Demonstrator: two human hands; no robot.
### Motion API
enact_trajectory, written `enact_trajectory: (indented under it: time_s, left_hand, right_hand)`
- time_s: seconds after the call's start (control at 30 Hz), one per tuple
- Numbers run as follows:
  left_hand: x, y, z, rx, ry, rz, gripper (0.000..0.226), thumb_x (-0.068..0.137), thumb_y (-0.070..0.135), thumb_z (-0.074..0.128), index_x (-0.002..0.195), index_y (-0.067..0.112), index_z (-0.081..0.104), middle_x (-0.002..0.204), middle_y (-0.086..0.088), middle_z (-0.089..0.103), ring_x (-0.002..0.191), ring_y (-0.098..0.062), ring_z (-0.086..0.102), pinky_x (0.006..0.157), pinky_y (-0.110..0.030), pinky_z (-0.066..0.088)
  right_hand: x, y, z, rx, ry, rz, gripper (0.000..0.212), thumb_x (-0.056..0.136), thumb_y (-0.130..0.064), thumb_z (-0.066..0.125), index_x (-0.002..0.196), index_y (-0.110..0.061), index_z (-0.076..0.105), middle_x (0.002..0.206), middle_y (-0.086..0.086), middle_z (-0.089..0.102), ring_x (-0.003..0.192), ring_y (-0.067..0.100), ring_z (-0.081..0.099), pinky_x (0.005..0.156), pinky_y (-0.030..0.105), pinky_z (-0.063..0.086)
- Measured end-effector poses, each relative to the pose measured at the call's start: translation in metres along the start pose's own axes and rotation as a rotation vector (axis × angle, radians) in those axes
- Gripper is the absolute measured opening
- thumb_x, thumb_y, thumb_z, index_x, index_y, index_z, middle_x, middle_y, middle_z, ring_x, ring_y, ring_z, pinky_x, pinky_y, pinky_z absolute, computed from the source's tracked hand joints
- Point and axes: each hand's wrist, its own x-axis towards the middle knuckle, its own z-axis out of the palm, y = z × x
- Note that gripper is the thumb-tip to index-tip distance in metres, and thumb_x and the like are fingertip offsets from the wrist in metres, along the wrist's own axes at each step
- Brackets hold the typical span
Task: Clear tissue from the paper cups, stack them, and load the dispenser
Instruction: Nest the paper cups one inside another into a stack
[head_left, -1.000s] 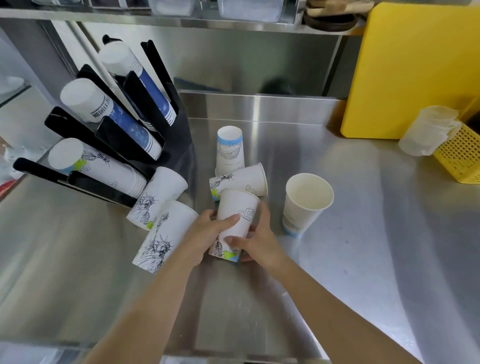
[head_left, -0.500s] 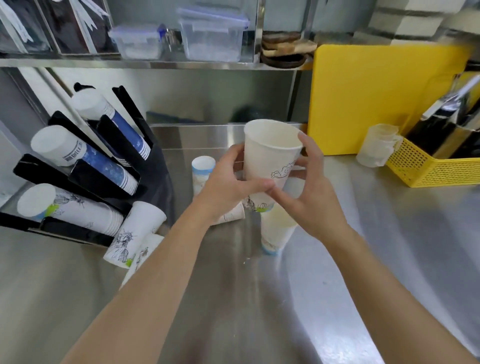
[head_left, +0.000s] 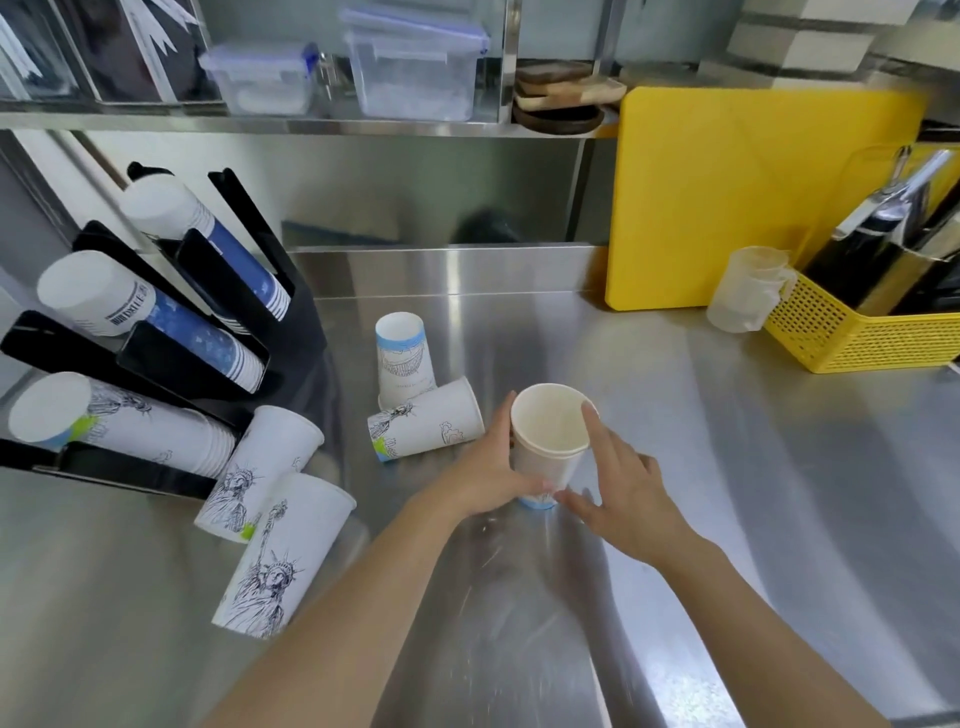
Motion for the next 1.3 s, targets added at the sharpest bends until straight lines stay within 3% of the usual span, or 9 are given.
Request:
enact_trajectory:
  time_s: [0.13,0.27,0.37,0.47,0.67,0.8,0.93,1.1,1.3]
  left_hand:
    - [-0.003,0.001,0.0,0.008,-0.008,-0.008,0.091,0.069,0.023,0.078,0.14,0.026,0.022,0.131,0.009,0.045,0.122,-0.01,0.043,0.098,-0.025,0.035]
    - [-0.005,-0.002,-0.014,0.159,0.018,-0.034,0.074,0.073,0.03,0.074,0.135,0.02,0.036,0.137,0.003,0.044,0.126,-0.016,0.042,0.105,-0.037,0.037]
    - [-0.01,-0.002,-0.035,0.153,0.119,-0.094,0.059,0.079,0.035,0.069,0.131,0.019,0.046,0.13,0.007,0.047,0.12,-0.016,0.049,0.097,-0.035,0.044]
    - [-0.011,-0.005,-0.058,0.102,0.377,-0.084,0.039,0.084,0.028,0.064,0.12,0.014,0.056,0.127,-0.002,0.058,0.114,-0.016,0.053,0.089,-0.025,0.039]
    - [0.0,-0.019,-0.086,0.166,0.549,-0.184,0.035,0.088,0.027,0.055,0.121,0.016,0.055,0.131,-0.005,0.055,0.113,-0.023,0.051,0.081,-0.026,0.034]
    - [0.007,-0.037,-0.09,0.143,0.489,-0.23,0.046,0.088,0.031,0.055,0.13,0.019,0.044,0.138,-0.005,0.049,0.119,-0.025,0.049,0.091,-0.032,0.041]
    - [0.01,-0.049,-0.085,0.25,0.41,-0.293,0.053,0.088,0.035,0.054,0.136,0.02,0.036,0.139,-0.009,0.046,0.125,-0.03,0.043,0.1,-0.036,0.035]
    - [0.009,-0.059,-0.091,0.287,0.39,-0.312,0.055,0.089,0.035,0.05,0.139,0.025,0.031,0.141,-0.004,0.046,0.127,-0.03,0.04,0.104,-0.039,0.031]
    - [-0.004,-0.054,-0.09,0.169,0.363,-0.319,0.055,0.08,0.047,0.06,0.127,0.019,0.049,0.118,-0.007,0.045,0.114,-0.026,0.049,0.099,-0.041,0.041]
  right_hand:
    - [0.0,0.003,0.0,-0.02,-0.018,0.029,0.092,0.082,-0.036,0.062,0.145,-0.022,-0.004,0.145,0.004,0.037,0.126,0.024,0.04,0.1,0.039,0.027]
    - [-0.001,-0.004,-0.018,-0.194,0.035,-0.006,0.092,0.07,-0.064,0.043,0.144,-0.027,0.002,0.153,0.008,0.02,0.139,0.025,0.018,0.108,0.044,0.014]
    - [0.005,-0.031,-0.04,-0.066,0.268,-0.152,0.075,0.075,-0.059,0.042,0.139,-0.023,0.025,0.145,0.011,0.035,0.131,0.021,0.026,0.103,0.033,0.015]
    - [0.014,-0.071,-0.042,0.328,0.346,-0.227,0.049,0.082,-0.036,0.056,0.125,-0.014,0.047,0.112,0.002,0.058,0.099,0.008,0.048,0.087,0.018,0.034]
    - [0.046,-0.123,0.041,0.994,-0.2,0.469,0.042,0.084,-0.024,0.063,0.12,-0.015,0.042,0.082,-0.012,0.057,0.074,0.008,0.055,0.069,0.026,0.048]
    - [0.064,-0.122,0.08,1.181,-0.266,0.739,0.084,0.078,-0.036,0.068,0.141,-0.032,0.012,0.125,0.0,0.052,0.101,0.022,0.057,0.075,0.04,0.057]
    - [0.078,-0.121,0.09,1.179,-0.173,0.867,0.111,0.073,-0.047,0.07,0.133,-0.051,-0.024,0.133,0.002,0.049,0.108,0.029,0.056,0.081,0.046,0.056]
    - [0.087,-0.113,0.096,1.212,-0.182,0.757,0.099,0.073,-0.034,0.073,0.133,-0.057,-0.003,0.133,-0.003,0.046,0.104,0.027,0.057,0.075,0.046,0.058]
    - [0.077,-0.128,0.101,1.238,-0.025,0.537,0.076,0.079,-0.02,0.067,0.135,-0.031,0.017,0.115,-0.001,0.057,0.103,0.019,0.06,0.092,0.042,0.051]
